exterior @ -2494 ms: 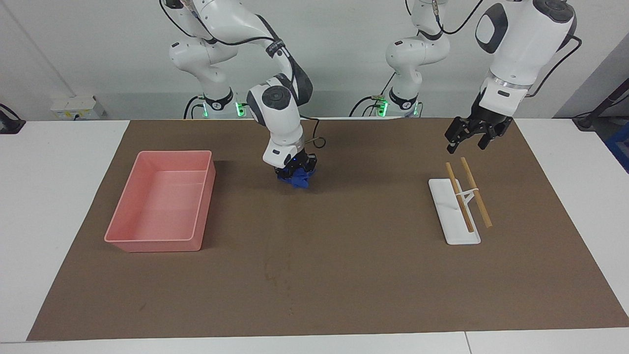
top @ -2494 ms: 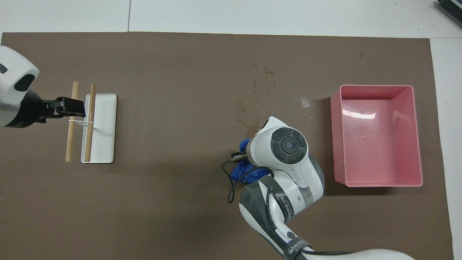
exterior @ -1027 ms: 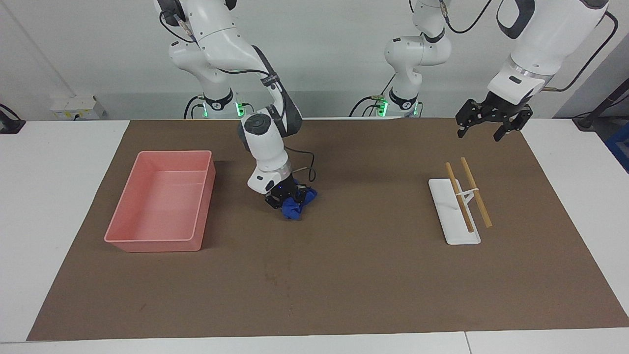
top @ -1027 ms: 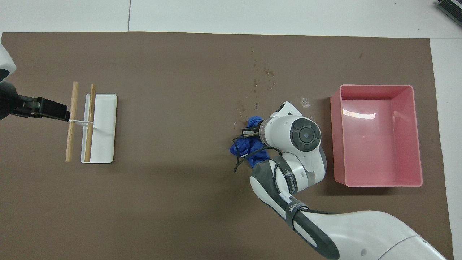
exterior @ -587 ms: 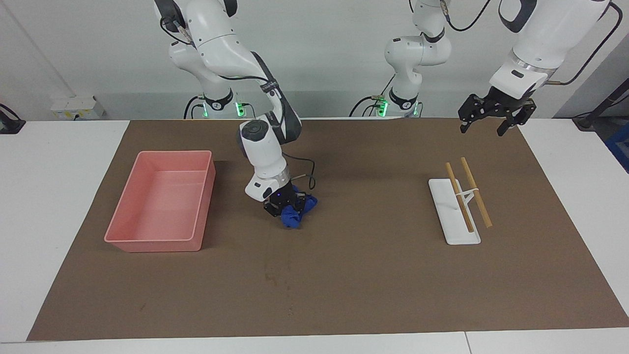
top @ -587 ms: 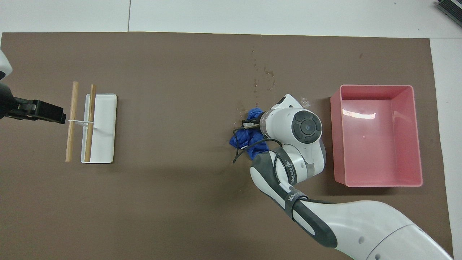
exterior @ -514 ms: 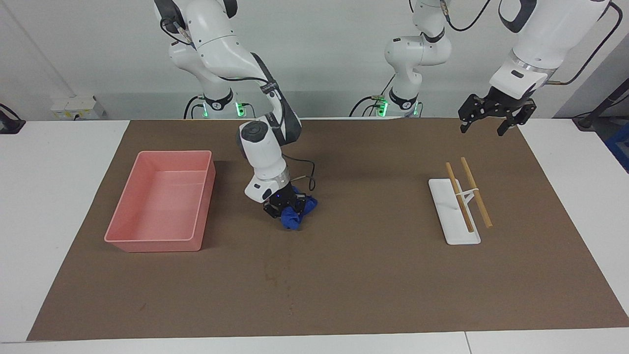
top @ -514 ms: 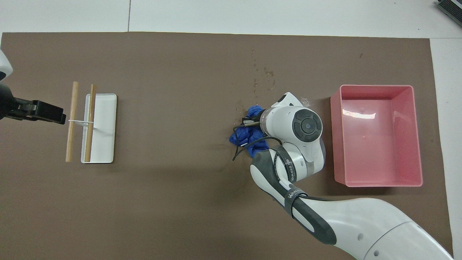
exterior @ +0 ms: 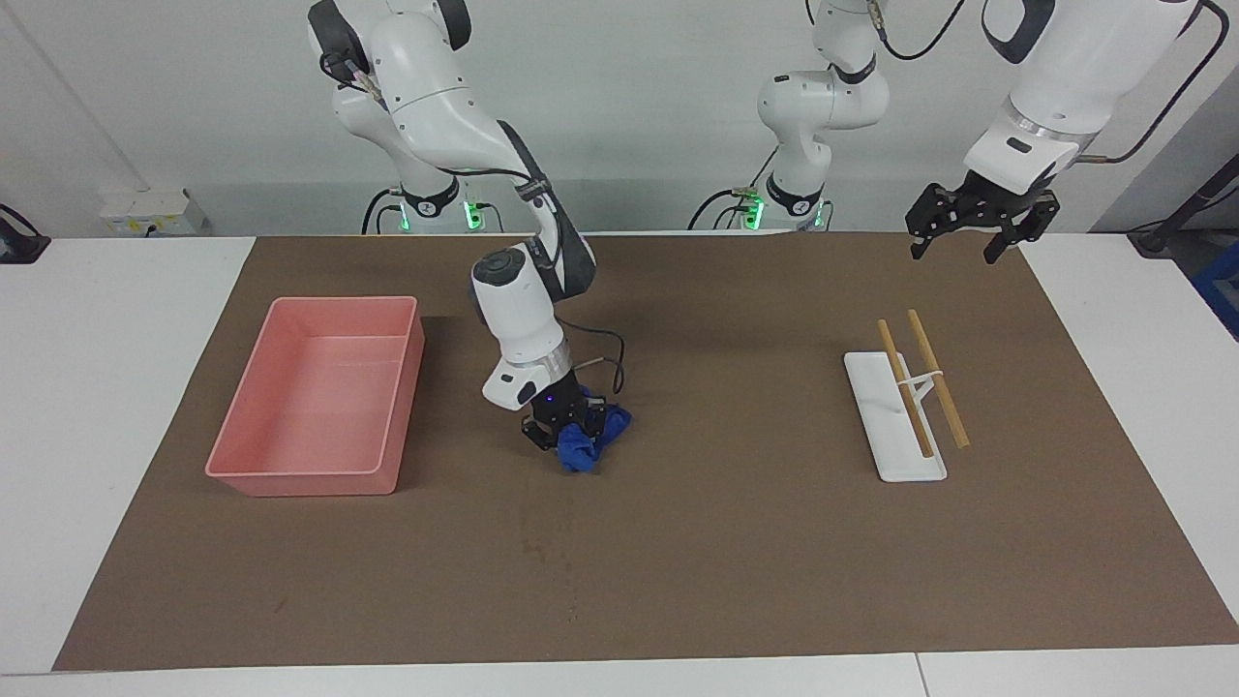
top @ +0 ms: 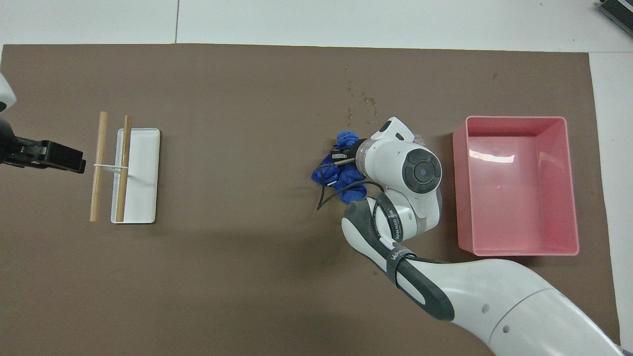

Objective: Wipe water with towel using both arms
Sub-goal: 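Wipe the brown water stain with the towel in the right gripper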

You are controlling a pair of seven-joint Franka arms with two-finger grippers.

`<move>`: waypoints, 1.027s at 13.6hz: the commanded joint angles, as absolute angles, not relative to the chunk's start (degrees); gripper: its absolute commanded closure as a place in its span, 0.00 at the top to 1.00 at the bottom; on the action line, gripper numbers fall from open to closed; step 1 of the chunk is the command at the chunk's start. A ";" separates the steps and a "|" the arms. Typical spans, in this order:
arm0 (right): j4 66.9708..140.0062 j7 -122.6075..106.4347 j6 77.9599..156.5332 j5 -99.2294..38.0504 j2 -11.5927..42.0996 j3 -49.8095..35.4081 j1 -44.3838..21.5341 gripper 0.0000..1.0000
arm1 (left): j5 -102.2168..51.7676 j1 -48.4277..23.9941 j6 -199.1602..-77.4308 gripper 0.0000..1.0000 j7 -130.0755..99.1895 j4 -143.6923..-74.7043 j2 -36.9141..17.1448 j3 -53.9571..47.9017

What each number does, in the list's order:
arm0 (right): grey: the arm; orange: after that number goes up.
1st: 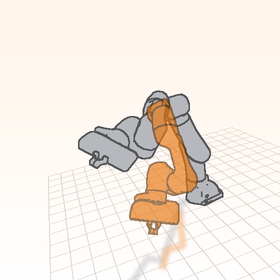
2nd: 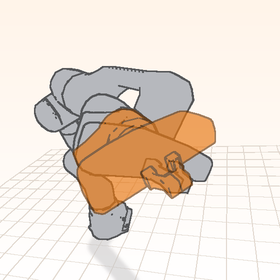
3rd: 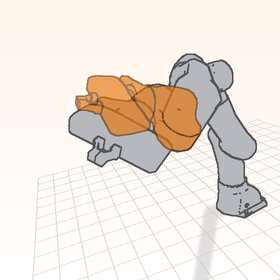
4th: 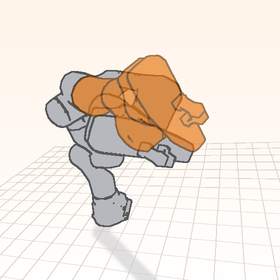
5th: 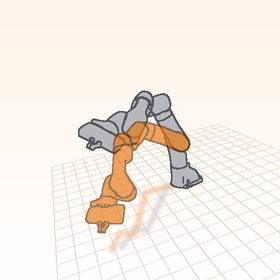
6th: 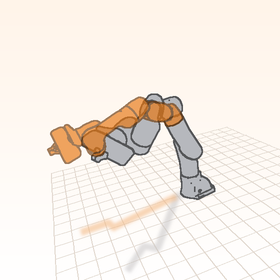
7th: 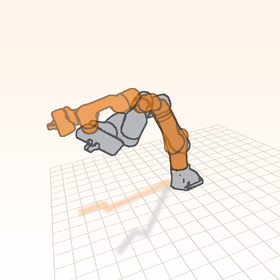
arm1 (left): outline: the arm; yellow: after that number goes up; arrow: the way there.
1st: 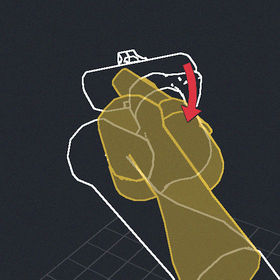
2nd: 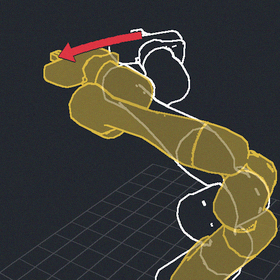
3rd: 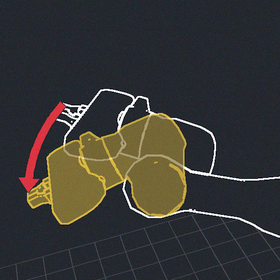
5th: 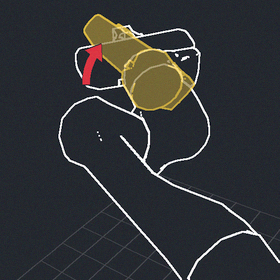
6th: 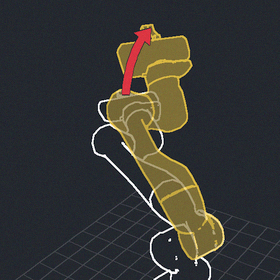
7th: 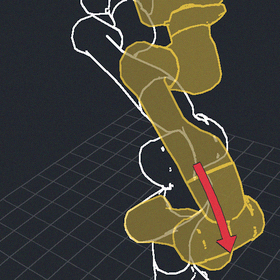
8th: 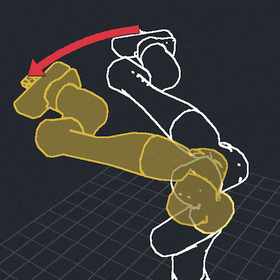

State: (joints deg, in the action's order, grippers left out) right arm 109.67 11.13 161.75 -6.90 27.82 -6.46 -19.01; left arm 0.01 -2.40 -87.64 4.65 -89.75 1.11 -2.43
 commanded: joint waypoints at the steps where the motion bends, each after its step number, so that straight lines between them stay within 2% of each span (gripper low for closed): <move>1: 105.74 7.83 163.30 -5.54 30.15 -7.03 -17.14 0.00 | 0.97 -1.93 -87.01 1.00 5.10 -90.97 2.55 -2.90; 5: 107.48 8.17 161.12 -5.80 23.92 -6.94 -17.14 0.00 | 0.97 -1.85 -86.75 1.00 5.10 -91.05 2.81 -2.90; 14: 108.54 8.61 129.24 -5.80 5.82 -6.86 -12.75 0.00 | 0.97 -1.85 -86.75 1.00 5.10 -91.05 2.81 -2.90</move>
